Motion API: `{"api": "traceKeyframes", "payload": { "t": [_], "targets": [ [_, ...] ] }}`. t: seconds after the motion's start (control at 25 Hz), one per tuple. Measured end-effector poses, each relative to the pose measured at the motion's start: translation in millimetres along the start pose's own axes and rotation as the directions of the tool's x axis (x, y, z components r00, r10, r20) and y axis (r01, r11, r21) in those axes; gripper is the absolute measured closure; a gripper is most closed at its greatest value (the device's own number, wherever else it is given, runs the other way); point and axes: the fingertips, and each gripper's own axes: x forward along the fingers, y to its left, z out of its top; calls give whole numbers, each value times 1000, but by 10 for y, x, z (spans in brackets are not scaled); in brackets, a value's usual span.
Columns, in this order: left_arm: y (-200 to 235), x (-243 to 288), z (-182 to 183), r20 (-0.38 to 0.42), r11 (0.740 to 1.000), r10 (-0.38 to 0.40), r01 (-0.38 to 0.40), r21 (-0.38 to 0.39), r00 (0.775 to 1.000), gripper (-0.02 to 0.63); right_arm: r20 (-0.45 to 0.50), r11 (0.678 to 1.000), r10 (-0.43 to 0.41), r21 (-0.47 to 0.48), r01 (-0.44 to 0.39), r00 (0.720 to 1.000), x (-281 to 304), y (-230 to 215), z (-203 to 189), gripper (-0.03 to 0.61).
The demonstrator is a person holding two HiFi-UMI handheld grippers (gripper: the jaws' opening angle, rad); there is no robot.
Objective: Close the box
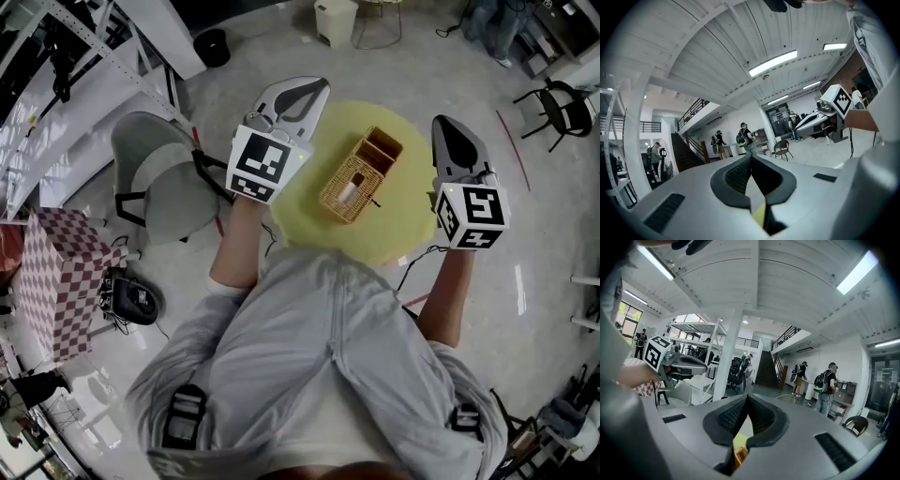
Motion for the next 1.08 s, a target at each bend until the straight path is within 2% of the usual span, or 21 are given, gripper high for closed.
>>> {"api": "traceKeyframes", "payload": {
  "t": [1.08],
  "targets": [
    [-27, -17, -66, -10, 1000, -5, 5, 15, 1000, 584, -13, 999, 33, -24, -34, 999, 64, 126, -18, 555]
  ]
}}
